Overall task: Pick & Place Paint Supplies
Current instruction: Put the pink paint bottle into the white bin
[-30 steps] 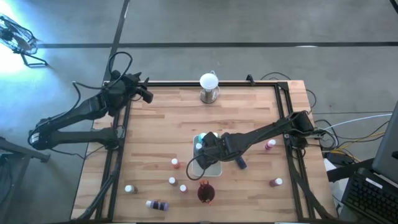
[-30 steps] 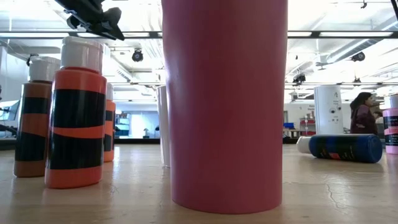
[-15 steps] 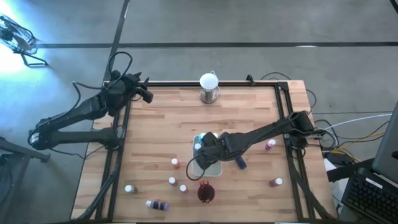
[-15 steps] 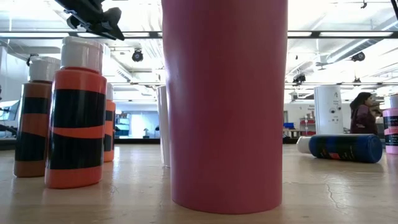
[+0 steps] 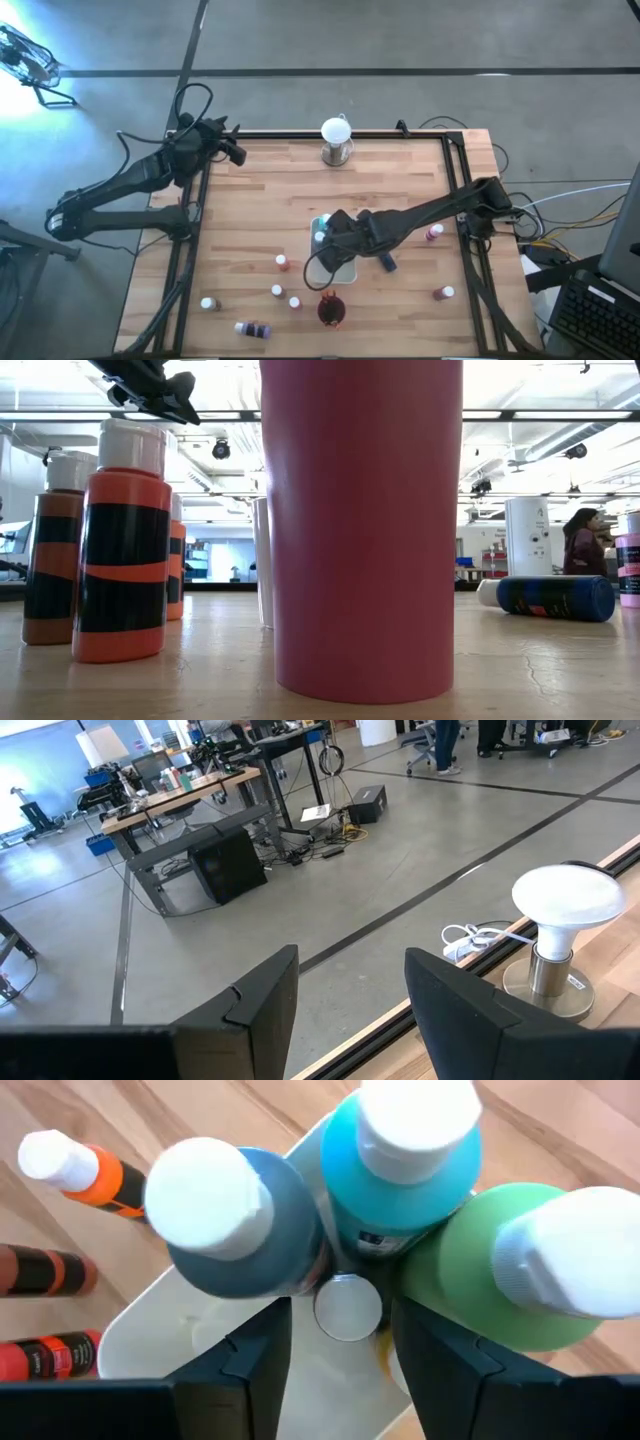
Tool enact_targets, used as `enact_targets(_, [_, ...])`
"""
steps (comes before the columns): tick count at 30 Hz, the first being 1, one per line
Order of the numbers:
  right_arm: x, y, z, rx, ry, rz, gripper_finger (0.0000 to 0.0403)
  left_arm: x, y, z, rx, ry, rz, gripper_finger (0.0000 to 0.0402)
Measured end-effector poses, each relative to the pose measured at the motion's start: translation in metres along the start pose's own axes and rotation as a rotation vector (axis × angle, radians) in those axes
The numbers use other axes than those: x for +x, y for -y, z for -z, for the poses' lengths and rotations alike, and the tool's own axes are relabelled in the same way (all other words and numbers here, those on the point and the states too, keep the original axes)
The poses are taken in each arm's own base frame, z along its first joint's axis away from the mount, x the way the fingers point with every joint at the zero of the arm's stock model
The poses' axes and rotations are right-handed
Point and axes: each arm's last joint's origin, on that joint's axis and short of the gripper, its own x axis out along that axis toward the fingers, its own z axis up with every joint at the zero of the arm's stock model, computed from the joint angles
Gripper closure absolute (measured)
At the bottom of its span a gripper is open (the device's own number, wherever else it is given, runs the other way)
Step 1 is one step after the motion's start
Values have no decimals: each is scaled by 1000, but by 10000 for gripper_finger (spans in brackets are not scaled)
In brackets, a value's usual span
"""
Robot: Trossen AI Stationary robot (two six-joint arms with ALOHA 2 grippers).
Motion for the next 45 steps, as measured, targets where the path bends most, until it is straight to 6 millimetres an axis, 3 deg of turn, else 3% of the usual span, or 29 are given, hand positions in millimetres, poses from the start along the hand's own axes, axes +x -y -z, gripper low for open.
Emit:
enact_targets(8, [-20, 4, 0, -10, 7, -23, 250, 0, 0, 0, 0, 0, 0, 211])
enact_targets(26, [-96, 25, -1, -114, 52, -168, 305, 0, 0, 0, 0, 0, 0, 211])
enact_targets(34, [-116, 49, 7, -158, -102, -129, 335, 0, 0, 0, 0, 0, -1, 211])
enact_targets(43, [-135, 83, 35, -127, -313, 173, 370, 0, 0, 0, 0, 0, -1, 211])
enact_targets(45, [-138, 82, 43, -123, -334, 125, 375, 0, 0, 0, 0, 0, 0, 211])
